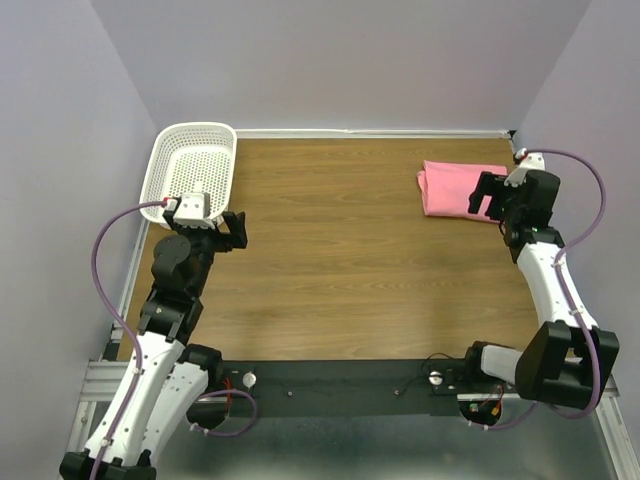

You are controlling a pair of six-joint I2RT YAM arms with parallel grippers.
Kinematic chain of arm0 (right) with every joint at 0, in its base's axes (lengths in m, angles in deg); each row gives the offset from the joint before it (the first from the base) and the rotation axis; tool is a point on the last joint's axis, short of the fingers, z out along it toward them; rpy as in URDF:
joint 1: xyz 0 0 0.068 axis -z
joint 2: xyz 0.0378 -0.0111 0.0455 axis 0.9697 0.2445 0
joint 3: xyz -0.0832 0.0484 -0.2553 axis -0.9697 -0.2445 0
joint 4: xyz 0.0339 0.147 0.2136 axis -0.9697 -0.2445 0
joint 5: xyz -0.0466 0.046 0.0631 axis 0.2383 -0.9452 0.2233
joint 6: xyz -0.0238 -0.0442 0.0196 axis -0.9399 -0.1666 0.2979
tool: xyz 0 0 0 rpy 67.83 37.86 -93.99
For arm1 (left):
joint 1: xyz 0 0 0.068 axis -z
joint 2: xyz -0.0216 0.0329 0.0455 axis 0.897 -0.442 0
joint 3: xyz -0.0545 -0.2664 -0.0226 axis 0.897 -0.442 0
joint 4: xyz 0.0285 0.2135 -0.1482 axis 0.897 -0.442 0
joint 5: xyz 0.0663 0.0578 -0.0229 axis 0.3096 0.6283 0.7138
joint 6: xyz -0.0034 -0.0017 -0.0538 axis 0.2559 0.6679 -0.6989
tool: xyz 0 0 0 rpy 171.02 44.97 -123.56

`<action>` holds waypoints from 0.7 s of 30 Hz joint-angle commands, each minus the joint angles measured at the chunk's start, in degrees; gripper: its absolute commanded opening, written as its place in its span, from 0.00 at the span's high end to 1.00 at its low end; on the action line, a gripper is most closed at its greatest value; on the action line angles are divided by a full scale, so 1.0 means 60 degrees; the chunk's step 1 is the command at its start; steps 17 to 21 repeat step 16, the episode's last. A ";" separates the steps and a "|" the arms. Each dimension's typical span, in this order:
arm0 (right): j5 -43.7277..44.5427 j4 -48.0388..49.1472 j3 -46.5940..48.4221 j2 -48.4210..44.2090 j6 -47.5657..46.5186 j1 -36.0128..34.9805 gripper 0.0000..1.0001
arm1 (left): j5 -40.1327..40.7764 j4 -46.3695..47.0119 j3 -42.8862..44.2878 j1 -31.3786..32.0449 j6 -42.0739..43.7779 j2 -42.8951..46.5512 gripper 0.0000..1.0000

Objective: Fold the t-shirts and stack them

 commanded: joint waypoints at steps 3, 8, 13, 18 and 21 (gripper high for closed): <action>0.1385 0.0278 -0.0757 -0.1480 0.0695 0.0030 0.00 | 0.0194 0.0072 0.0102 -0.0059 0.0195 0.0503 0.04; 0.1870 0.0307 -0.1344 -0.2316 0.0622 0.0030 0.00 | 0.0004 0.0057 0.0117 -0.0059 0.0224 0.0459 0.04; 0.2251 0.0468 -0.1608 -0.2800 0.0533 0.0030 0.00 | 0.0018 0.0101 0.0088 -0.0059 0.0210 0.0561 0.05; 0.2121 0.0498 -0.1667 -0.2815 0.0519 0.0030 0.00 | 0.0077 0.0130 0.0044 -0.0059 0.0210 0.0562 0.04; 0.2121 0.0498 -0.1667 -0.2815 0.0519 0.0030 0.00 | 0.0077 0.0130 0.0044 -0.0059 0.0210 0.0562 0.04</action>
